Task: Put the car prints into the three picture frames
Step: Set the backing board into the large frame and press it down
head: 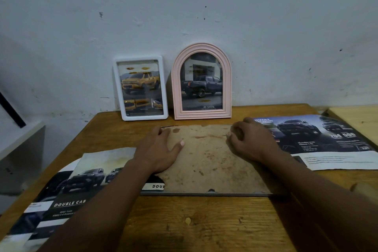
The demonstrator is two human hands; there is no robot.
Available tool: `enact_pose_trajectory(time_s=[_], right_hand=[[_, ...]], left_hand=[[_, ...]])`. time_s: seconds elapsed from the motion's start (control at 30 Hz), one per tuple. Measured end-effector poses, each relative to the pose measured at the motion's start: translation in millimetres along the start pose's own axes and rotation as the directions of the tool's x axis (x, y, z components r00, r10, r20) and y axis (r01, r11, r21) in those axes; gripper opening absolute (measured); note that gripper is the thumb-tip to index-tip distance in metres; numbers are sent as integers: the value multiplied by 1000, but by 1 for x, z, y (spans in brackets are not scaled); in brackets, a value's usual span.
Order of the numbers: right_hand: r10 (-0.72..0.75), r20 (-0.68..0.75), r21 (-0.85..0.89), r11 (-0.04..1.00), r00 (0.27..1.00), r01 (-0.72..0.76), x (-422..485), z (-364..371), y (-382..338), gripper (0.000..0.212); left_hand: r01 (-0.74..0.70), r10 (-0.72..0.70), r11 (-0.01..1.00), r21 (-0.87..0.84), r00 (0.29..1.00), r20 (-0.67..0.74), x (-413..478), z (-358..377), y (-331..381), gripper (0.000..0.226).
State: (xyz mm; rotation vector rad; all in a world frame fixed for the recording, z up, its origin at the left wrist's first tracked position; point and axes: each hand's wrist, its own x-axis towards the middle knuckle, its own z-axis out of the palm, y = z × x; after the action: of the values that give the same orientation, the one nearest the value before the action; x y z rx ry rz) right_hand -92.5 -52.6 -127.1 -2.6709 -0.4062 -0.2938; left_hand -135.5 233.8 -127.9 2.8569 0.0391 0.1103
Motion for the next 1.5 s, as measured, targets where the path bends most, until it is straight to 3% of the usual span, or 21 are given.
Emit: enact_pose_trajectory(time_s=[0.13,0.23,0.3,0.53,0.83,0.9,1.07,1.3,1.5], right_hand=[[-31,34,-138,990,999,35,-2,3,-3,57],[-146,104,-224,960,984,166,1,5,-4,49],[-185,153,-191,958,971,212,5,8,-7,44],[-142,118,-138,978,983,158,8,14,-16,38],[-117,130,-152,979,985,136,1,16,-17,40],[-111,97,-122,985,989,123,-4,18,-15,39],[-64,-28,-166,984,998,58,-7,19,-16,35],[-37,-31,-158,987,999,32,-4,18,-18,41],[-31,-32,-128,991,999,26,-4,19,-18,36]], left_hand=[[-49,42,991,123,997,65,4,4,7,76],[-74,41,978,197,985,167,9,5,12,78],[-64,25,978,196,981,194,15,2,16,85],[-99,74,972,215,990,123,13,6,26,85],[-8,-17,988,157,987,161,2,10,27,88],[14,-30,991,132,992,122,-3,11,28,88],[57,-39,989,140,991,-128,-17,11,33,71],[-65,44,989,134,988,148,-9,8,29,78],[-92,68,988,127,981,181,-9,8,26,74]])
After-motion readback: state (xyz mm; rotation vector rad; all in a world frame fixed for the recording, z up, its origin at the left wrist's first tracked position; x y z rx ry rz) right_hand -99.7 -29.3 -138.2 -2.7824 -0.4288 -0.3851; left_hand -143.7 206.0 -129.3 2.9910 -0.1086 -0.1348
